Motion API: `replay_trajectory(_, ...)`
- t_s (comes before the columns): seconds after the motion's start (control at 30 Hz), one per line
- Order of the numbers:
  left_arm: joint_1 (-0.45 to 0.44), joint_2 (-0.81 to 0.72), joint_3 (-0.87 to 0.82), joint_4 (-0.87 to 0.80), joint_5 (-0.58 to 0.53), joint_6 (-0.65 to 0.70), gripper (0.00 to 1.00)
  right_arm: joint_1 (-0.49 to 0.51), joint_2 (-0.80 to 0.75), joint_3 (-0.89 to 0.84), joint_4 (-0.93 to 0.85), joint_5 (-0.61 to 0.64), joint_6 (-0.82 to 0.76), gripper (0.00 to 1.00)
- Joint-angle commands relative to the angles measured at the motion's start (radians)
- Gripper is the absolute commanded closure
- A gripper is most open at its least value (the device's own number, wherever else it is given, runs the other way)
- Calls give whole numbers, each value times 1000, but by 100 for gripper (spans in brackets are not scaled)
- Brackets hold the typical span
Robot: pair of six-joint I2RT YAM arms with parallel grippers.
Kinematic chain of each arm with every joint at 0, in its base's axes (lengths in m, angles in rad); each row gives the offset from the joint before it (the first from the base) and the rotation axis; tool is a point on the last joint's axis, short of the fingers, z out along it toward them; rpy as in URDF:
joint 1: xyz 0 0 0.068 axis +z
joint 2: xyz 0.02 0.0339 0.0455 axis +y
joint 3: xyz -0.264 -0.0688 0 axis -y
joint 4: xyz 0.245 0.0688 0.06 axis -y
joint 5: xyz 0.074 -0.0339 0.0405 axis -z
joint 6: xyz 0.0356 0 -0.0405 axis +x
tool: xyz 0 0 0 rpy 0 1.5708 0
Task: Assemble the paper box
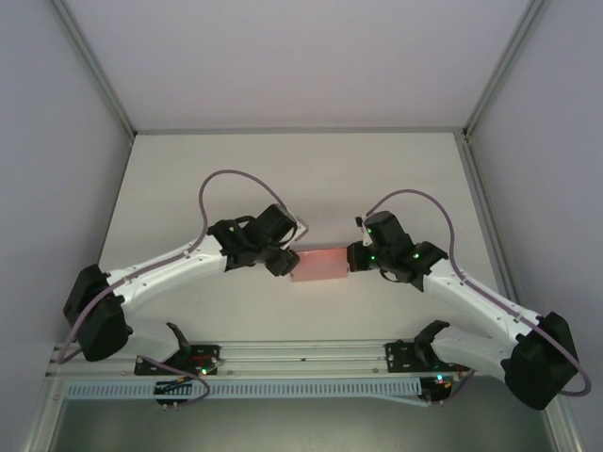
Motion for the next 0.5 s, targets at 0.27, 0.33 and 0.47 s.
replay_trajectory(0.27, 66, 46, 32, 88, 100, 31, 77, 8, 25, 11, -66, -36, -47, 100)
replay_trajectory(0.33, 66, 51, 35, 100, 145, 57, 77, 7, 34, 11, -78, -32, -57, 100)
replay_trajectory(0.47, 66, 78, 44, 82, 145, 90, 77, 8, 37, 11, -84, -29, -64, 100)
